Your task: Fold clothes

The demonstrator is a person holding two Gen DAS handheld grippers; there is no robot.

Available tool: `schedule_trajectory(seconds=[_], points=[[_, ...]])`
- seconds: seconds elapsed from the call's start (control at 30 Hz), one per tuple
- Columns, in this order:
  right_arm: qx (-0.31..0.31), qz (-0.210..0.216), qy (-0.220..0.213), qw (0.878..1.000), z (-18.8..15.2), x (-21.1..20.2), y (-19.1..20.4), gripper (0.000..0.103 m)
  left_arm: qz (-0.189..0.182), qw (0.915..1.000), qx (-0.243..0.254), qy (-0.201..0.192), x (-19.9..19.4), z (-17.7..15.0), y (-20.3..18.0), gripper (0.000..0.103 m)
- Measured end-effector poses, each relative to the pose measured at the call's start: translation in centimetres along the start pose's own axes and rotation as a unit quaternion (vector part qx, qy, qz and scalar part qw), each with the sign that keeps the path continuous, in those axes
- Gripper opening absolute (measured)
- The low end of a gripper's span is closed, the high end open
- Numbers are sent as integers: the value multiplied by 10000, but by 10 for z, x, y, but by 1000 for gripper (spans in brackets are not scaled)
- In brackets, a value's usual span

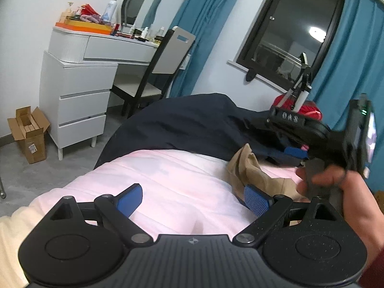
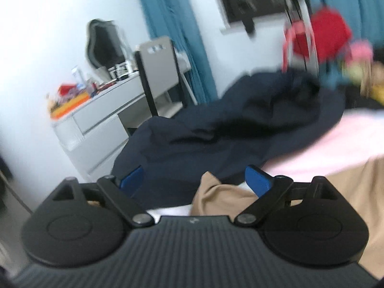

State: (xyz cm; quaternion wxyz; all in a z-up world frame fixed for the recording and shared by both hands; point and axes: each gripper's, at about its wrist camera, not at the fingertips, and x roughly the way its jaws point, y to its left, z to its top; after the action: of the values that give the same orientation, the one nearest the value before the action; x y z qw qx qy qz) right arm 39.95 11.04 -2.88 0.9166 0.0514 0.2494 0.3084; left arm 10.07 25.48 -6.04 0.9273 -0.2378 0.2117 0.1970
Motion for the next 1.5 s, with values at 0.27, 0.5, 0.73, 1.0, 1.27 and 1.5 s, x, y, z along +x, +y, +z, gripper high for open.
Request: schedule_trajectory(seconds=[0.27, 0.5, 0.73, 1.0, 1.27, 1.5], points=[[-1205, -247, 901, 9883, -54, -5, 12, 67, 32, 10000, -6, -40, -5, -1, -2, 93], [-1479, 119, 598, 9871, -74, -2, 47, 9, 19, 9995, -50, -299, -19, 3, -2, 94], [-1203, 587, 892, 9870, -89, 27, 69, 11, -104, 9977, 20, -673, -31, 5, -4, 96], [-82, 369, 423, 9984, -77, -24, 15, 13, -311, 9985, 53, -444, -23, 5, -5, 96], [-137, -489, -237, 9984, -76, -174, -30, 16, -463, 9973, 497, -291, -17, -3, -23, 96], [-216, -1093, -517, 9924, -109, -316, -40, 92, -579, 9937, 955, -32, -9, -12, -47, 97]])
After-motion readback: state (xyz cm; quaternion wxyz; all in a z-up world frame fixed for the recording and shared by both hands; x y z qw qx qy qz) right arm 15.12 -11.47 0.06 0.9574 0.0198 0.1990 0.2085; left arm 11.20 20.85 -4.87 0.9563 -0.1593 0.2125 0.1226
